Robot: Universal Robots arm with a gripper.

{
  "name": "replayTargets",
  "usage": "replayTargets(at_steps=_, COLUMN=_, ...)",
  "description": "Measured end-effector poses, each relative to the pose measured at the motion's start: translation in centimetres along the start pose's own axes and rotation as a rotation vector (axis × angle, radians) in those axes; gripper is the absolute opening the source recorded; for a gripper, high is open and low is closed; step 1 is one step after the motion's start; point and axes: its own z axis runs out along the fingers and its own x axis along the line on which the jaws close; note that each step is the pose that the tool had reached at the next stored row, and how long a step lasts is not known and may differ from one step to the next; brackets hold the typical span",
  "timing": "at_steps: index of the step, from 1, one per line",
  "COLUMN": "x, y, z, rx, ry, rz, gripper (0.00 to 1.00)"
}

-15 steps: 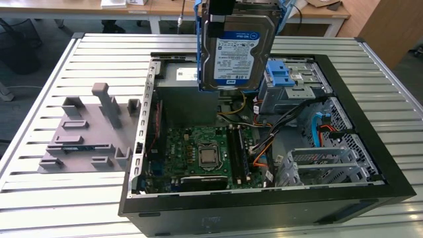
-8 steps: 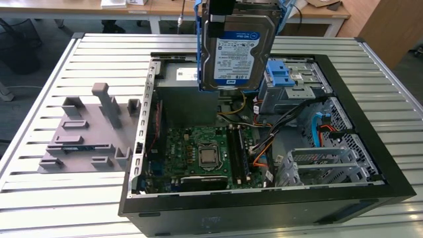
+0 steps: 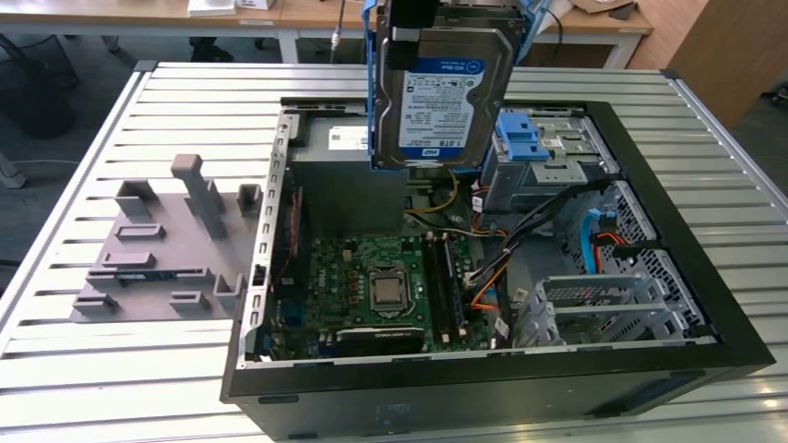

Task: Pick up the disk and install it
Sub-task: 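Pick up the disk, then insert the disk into the insertion slot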

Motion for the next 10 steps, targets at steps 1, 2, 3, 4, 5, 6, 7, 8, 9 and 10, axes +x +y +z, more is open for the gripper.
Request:
replayTargets(at_steps=1, x=0.00, y=0.00, z=0.00, rx=0.0000, ry=0.0000, rz=0.000, gripper=0.36)
replayTargets(at_steps=2, x=0.00, y=0.00, z=0.00, rx=0.0000, ry=-0.0001, rz=0.000, gripper=0.36)
replayTargets(at_steps=3, x=0.00, y=0.00, z=0.00, rx=0.0000, ry=0.0000, rz=0.000, gripper=0.36)
replayTargets(at_steps=4, x=0.00, y=-0.01, z=0.00, rx=0.0000, ry=0.0000, rz=0.000, gripper=0.36)
replayTargets(at_steps=5, x=0.00, y=-0.01, z=0.00, rx=0.0000, ry=0.0000, rz=0.000, gripper=0.36)
replayTargets(at_steps=6, x=0.00, y=-0.01, z=0.00, rx=0.0000, ry=0.0000, rz=0.000, gripper=0.36)
replayTargets(at_steps=7, x=0.00, y=-0.01, z=0.00, rx=0.0000, ry=0.0000, rz=0.000, gripper=0.36)
replayTargets(at_steps=8, x=0.00, y=-0.01, z=0.00, rx=0.0000, ry=0.0000, rz=0.000, gripper=0.36)
replayTargets(at_steps=9, x=0.00, y=-0.01, z=0.00, rx=0.0000, ry=0.0000, rz=0.000, gripper=0.36)
replayTargets(at_steps=10, x=-0.01, y=-0.31, z=-0.01, rx=0.0000, ry=0.0000, rz=0.000, gripper=0.36)
